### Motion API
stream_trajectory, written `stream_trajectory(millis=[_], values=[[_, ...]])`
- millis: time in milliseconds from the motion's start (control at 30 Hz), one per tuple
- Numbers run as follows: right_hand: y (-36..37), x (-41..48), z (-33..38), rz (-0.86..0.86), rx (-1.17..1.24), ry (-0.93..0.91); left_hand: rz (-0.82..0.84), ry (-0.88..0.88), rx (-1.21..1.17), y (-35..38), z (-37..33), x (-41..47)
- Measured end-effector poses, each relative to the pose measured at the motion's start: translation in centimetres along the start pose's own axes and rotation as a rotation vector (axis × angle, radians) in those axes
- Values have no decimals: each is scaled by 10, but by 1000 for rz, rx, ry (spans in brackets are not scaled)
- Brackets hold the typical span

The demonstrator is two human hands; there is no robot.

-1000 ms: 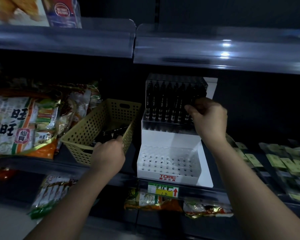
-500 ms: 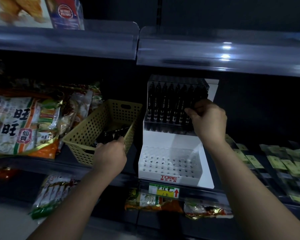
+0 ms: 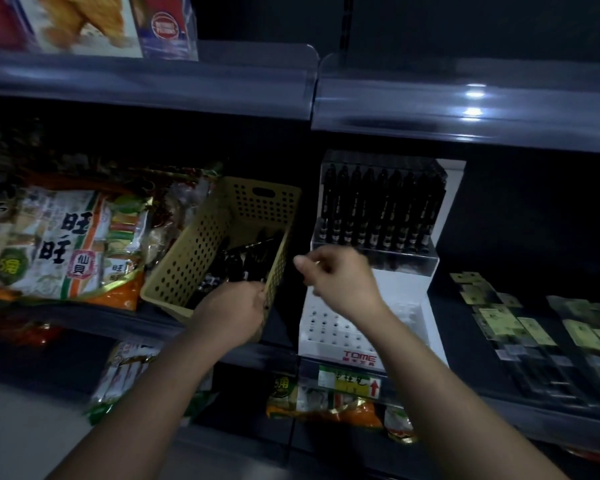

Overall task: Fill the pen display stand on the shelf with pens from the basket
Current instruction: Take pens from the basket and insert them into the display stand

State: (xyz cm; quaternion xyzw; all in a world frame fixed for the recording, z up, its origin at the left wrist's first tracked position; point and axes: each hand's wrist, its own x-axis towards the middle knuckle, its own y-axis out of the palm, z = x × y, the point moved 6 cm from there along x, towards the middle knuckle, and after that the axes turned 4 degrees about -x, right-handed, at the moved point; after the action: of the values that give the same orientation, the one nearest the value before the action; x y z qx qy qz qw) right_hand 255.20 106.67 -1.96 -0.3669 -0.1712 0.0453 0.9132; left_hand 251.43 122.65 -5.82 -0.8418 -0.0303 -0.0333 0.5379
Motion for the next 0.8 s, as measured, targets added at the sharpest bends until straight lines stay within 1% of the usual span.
stream_trajectory(millis=[67, 200, 300, 367, 400, 433, 467, 533, 600, 633, 667, 767, 800], values=[[29, 4, 3, 100, 8, 50, 55, -11, -48, -2, 4, -2], [66, 9, 6, 194, 16, 161, 163, -32, -148, -6, 16, -5], [73, 13, 12, 180, 68, 162, 242, -52, -325, -4, 25, -2], [70, 15, 14, 160, 45, 150, 361, -85, -483, -2, 29, -3], [67, 15, 15, 151, 29, 145, 419, -85, -507, -1, 32, -3], [66, 15, 15, 143, 20, 139, 460, -74, -454, -1, 36, -2], [65, 15, 16, 136, 17, 129, 481, -57, -347, -1, 41, 1], [66, 13, 18, 122, 7, 108, 495, -26, -162, -4, 49, 7], [67, 11, 18, 100, -18, 87, 536, -21, -94, -4, 52, 11], [67, 11, 18, 90, -27, 81, 538, -24, -65, -3, 51, 13], [66, 11, 18, 84, -30, 78, 494, -35, -35, -4, 52, 17], [66, 11, 18, 92, -21, 75, 177, -77, 152, -11, 60, 33], [66, 11, 18, 96, -14, 71, 131, -102, 180, -7, 65, 37]])
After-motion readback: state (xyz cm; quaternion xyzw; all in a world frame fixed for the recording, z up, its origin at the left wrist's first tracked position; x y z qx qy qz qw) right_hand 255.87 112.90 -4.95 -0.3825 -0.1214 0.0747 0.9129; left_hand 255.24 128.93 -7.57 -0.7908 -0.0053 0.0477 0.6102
